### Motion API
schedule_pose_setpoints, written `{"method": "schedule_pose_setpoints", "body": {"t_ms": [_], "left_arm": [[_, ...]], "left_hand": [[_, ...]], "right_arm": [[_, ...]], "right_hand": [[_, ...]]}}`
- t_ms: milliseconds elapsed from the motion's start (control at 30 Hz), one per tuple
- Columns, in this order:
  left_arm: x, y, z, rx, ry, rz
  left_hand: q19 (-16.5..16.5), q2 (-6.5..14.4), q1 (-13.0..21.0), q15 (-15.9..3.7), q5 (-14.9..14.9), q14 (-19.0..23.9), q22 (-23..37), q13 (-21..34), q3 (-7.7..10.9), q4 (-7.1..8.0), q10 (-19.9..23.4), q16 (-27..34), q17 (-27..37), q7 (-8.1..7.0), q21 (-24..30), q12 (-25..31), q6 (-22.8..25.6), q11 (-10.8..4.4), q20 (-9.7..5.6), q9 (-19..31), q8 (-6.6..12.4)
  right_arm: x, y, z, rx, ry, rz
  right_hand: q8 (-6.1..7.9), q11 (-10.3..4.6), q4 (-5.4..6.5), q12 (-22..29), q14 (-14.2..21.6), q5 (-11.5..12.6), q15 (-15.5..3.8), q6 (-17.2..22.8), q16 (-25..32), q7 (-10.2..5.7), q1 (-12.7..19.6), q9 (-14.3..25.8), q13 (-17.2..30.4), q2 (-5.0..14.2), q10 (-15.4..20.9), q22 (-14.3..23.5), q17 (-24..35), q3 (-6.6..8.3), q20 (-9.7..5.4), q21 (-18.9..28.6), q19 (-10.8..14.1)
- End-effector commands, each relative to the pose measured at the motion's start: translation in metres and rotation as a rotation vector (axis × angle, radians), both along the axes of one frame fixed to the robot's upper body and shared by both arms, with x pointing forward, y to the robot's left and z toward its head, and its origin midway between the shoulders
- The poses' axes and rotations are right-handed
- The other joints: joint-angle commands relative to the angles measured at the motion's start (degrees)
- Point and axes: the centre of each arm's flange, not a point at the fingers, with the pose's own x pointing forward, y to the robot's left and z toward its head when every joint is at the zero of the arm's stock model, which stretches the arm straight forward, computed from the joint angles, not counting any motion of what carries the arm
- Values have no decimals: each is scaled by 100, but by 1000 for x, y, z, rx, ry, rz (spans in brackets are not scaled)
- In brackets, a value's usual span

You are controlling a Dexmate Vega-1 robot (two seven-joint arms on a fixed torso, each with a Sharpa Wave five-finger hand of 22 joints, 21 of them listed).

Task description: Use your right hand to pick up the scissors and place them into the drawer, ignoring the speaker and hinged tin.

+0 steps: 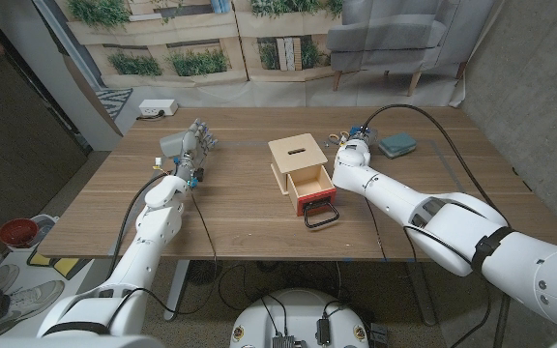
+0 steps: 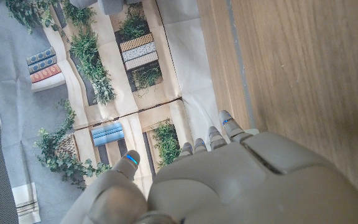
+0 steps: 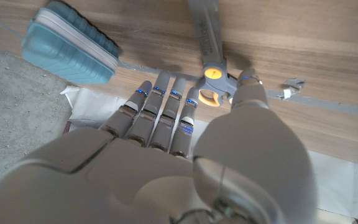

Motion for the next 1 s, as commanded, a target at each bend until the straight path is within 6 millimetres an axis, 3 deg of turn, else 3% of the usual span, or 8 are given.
{"method": "schedule_pose_setpoints", "body": {"t_ms": [33,600,1000], "left_arm": [[3,-2,2,4,-2,-5],[0,-2,3,3,-13,-5],[0,3,2,1,-16,-4]], "left_hand": [[-618,283,23,22,41,-566,31,25,-28,-11,-464,28,22,24,-3,20,-222,12,22,33,9],[-613,284,26,16,42,-564,31,25,-34,-14,-467,28,21,28,-21,19,-224,7,26,33,8],[-608,282,28,17,42,-563,31,25,-38,-16,-469,28,21,25,-32,18,-225,10,25,33,8]], "right_arm": [[3,-2,-1,5,5,-2],[2,-8,-3,6,33,-23],[5,-9,-5,1,57,-33]], "right_hand": [[52,-14,2,119,127,43,-778,148,81,20,14,39,71,50,112,25,94,-69,-128,25,29],[89,24,58,364,276,75,-773,392,123,6,42,90,228,138,201,26,258,-166,-114,32,57],[158,-43,74,697,599,120,-837,894,294,-3,166,45,372,295,529,25,490,-217,-91,51,131]]}}
